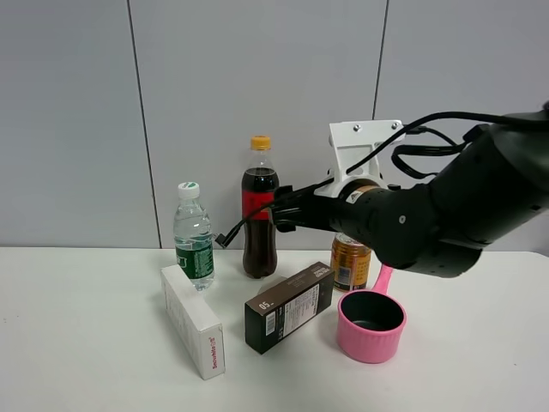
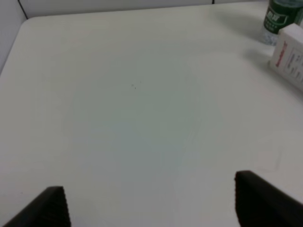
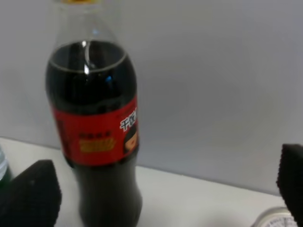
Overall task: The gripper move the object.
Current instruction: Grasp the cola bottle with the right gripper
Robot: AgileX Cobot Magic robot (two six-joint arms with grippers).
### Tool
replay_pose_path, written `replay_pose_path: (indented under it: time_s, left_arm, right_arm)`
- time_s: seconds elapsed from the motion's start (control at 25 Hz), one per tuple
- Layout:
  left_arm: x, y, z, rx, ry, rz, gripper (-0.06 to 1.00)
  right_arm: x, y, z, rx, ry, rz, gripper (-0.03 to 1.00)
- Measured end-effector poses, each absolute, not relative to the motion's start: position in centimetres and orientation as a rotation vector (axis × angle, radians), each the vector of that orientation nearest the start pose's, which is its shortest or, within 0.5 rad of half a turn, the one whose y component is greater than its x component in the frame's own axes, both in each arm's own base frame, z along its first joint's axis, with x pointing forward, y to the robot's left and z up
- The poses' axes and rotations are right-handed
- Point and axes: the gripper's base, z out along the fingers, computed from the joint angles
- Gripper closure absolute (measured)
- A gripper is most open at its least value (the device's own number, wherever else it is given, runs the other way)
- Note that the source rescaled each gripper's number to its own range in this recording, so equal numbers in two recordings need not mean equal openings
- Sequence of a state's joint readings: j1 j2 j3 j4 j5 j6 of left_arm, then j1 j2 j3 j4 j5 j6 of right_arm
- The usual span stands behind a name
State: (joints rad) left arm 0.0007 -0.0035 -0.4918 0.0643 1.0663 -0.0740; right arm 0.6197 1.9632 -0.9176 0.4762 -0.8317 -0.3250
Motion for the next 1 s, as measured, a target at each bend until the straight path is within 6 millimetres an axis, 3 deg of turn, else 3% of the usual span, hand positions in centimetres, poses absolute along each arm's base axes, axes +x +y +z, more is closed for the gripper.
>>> replay_pose_path:
  time_s: [0.4, 1.0]
  left_arm:
    - [-0.5, 0.5, 27.5, -0.080, 2.051, 0.032, -0.06]
    - [-0.5, 0.5, 27.5, -0.080, 2.051, 0.031, -0.06]
  right_arm:
    - [36.5, 22.9, 15.8, -0.358, 1.699, 0.204, 0.04]
    - [38.8, 24.3, 13.5, -0.337, 1.706, 0.201, 0.04]
